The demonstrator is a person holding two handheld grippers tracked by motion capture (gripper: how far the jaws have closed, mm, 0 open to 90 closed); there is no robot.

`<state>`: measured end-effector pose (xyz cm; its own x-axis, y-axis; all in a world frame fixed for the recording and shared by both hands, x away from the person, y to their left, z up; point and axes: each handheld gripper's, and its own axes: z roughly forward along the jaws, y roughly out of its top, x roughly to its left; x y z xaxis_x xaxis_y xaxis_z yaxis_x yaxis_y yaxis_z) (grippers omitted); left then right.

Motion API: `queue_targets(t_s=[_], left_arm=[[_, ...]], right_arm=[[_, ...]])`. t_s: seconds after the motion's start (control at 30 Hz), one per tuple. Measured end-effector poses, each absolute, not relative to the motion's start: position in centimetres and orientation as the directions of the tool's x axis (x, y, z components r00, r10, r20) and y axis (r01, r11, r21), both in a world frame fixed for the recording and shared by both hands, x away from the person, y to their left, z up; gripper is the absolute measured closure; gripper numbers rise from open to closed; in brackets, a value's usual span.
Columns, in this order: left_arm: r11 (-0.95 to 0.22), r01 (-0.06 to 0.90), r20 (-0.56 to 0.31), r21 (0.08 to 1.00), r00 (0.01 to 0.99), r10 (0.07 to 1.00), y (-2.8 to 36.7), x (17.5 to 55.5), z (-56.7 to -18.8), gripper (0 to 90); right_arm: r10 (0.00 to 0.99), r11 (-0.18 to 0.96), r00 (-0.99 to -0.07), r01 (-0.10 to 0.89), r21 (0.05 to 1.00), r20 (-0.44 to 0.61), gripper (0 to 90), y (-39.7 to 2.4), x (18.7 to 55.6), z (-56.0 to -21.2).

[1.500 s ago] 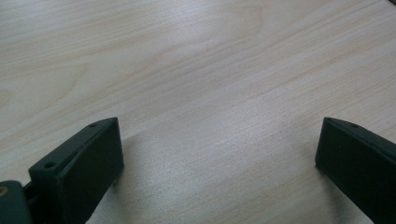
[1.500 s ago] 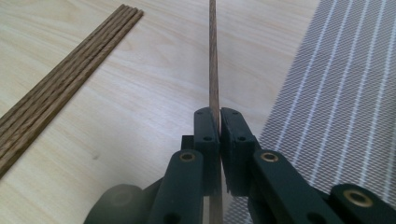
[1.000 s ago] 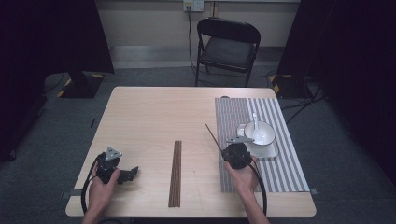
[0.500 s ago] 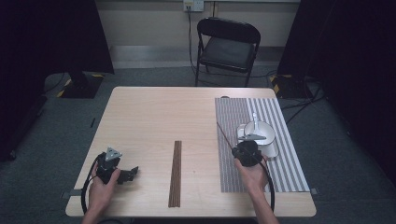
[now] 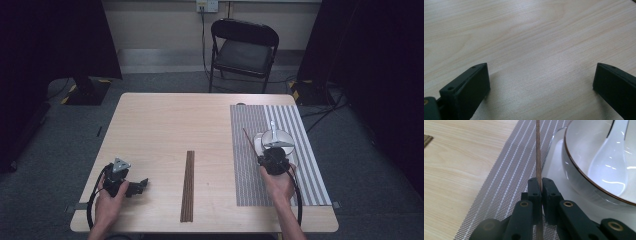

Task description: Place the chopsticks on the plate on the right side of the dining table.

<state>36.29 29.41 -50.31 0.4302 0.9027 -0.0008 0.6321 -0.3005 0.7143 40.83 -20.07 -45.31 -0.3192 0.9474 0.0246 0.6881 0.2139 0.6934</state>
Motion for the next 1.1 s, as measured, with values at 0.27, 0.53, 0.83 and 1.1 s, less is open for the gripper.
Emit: queue_targets(t_s=[0.27,0.53,0.83,1.1], left_arm=[[-0.301,0.632,-0.001,0.714,0.430,0.903,29.4,36.3,-50.3,0.3],[-0.300,0.632,-0.001,0.714,0.430,0.903,29.4,36.3,-50.3,0.3],[-0.300,0.631,-0.003,0.715,0.432,0.902,29.4,36.3,-50.3,0.3],[-0.299,0.631,-0.003,0.716,0.431,0.902,29.4,36.3,-50.3,0.3]], right_arm=[[0.954,0.202,-0.298,0.703,0.682,0.024,85.8,-21.1,41.1,-46.1],[0.958,0.200,-0.286,0.710,0.676,0.018,85.7,-21.6,41.1,-46.4],[0.961,0.199,-0.277,0.710,0.675,0.008,84.9,-21.8,41.0,-46.4],[0.963,0.184,-0.268,0.703,0.687,0.016,80.3,-22.0,40.8,-46.6]])
